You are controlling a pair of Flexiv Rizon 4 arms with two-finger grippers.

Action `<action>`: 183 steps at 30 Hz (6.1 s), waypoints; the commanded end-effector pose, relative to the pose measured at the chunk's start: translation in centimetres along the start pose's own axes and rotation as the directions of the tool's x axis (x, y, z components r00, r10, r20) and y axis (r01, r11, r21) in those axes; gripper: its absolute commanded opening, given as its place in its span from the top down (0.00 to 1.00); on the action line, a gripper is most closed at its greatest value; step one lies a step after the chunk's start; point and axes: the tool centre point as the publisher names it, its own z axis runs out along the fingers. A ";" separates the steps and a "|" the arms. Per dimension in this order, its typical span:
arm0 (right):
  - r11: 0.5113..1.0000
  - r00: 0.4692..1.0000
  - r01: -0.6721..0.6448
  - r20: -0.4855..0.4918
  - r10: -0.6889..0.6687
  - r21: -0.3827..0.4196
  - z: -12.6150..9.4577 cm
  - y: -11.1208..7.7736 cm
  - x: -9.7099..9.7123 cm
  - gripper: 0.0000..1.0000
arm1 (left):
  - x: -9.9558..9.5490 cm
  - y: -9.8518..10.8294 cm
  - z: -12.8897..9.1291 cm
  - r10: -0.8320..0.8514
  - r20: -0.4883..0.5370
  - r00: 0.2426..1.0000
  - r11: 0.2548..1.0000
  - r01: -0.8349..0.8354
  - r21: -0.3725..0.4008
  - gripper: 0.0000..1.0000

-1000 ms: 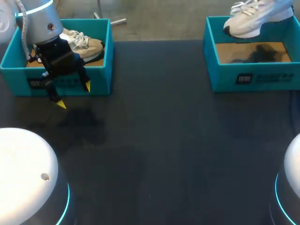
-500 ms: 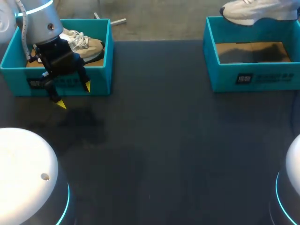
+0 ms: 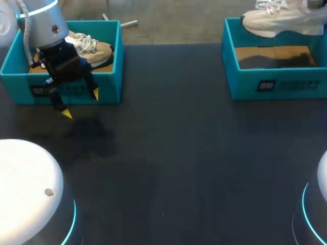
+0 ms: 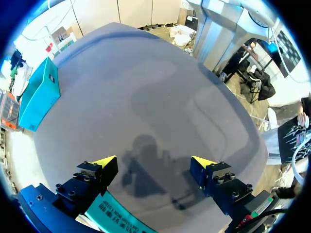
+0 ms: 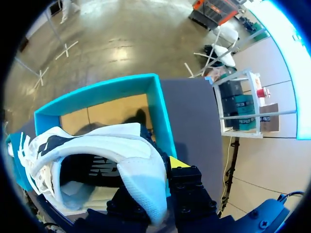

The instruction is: Take the shoe out of the shoebox, open the shoe tongue, remove and reinsert the insole, then place the shoe into the shoebox

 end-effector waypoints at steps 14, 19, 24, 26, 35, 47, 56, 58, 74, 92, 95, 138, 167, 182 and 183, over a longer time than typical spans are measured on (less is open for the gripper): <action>0.998 1.000 -0.012 -0.002 0.012 -0.058 0.0 -1.0 0.3 1.00 | 0.1 0.0 0.0 -0.001 0.000 1.000 1.000 0.001 -0.003 0.00; 0.998 1.000 0.004 0.002 -0.004 -0.060 0.4 -0.8 0.6 1.00 | 0.1 0.0 0.0 -0.001 0.000 1.000 1.000 0.001 -0.003 0.00; 0.998 0.999 -0.004 0.032 0.006 -0.067 1.9 -0.9 0.5 1.00 | 0.1 0.0 0.0 -0.001 0.000 1.000 1.000 0.001 -0.003 0.00; 0.998 0.999 -0.009 0.042 0.011 -0.060 2.4 -1.0 0.5 1.00 | 0.1 0.0 0.0 -0.001 0.000 1.000 1.000 0.001 -0.003 0.00; 0.999 1.000 0.007 0.031 -0.006 -0.044 5.0 -2.0 0.3 1.00 | 0.1 0.0 0.0 -0.001 0.000 1.000 1.000 0.001 -0.003 0.00; 1.000 1.000 0.012 0.016 -0.011 -0.023 6.3 -3.2 0.1 1.00 | 0.1 0.0 0.0 -0.001 0.000 1.000 1.000 0.001 -0.003 0.00; 1.000 1.000 -0.006 0.004 0.006 -0.010 6.9 -3.8 -0.3 1.00 | 0.1 0.0 0.0 -0.001 0.000 1.000 1.000 0.001 -0.003 0.00; 1.000 1.000 -0.008 0.003 0.008 -0.011 7.0 -4.0 -0.3 1.00 | 0.1 0.0 0.0 -0.001 0.000 1.000 1.000 0.001 -0.003 0.00; 1.000 0.999 -0.003 0.045 0.004 -0.028 7.8 -4.5 0.9 1.00 | 0.1 0.0 0.0 -0.001 0.000 1.000 1.000 0.001 -0.003 0.00; 1.000 0.999 -0.005 0.053 0.006 -0.028 8.8 -5.2 0.5 1.00 | 0.1 0.0 0.0 -0.001 0.000 1.000 1.000 0.001 -0.003 0.00; 1.000 0.998 -0.008 0.057 0.009 -0.023 9.1 -5.4 0.3 1.00 | 0.1 0.0 0.0 -0.001 0.000 1.000 1.000 0.001 -0.003 0.00; 0.998 0.999 -0.033 0.025 0.032 0.060 13.7 -7.1 1.3 1.00 | 0.1 0.0 0.0 -0.001 0.000 1.000 1.000 0.001 -0.003 0.00; 0.996 1.000 -0.008 0.003 0.007 0.088 16.9 -8.0 1.4 1.00 | 0.1 0.0 0.0 -0.001 0.000 1.000 1.000 0.001 -0.003 0.00; 0.995 1.000 0.000 -0.011 0.001 0.098 17.3 -8.1 1.8 0.83 | 0.1 0.0 0.0 -0.001 0.000 1.000 1.000 0.001 -0.003 0.00; 0.995 1.000 0.000 -0.011 0.001 0.098 17.3 -8.1 1.8 0.80 | 0.1 0.0 0.0 -0.001 0.000 1.000 1.000 0.001 -0.003 0.00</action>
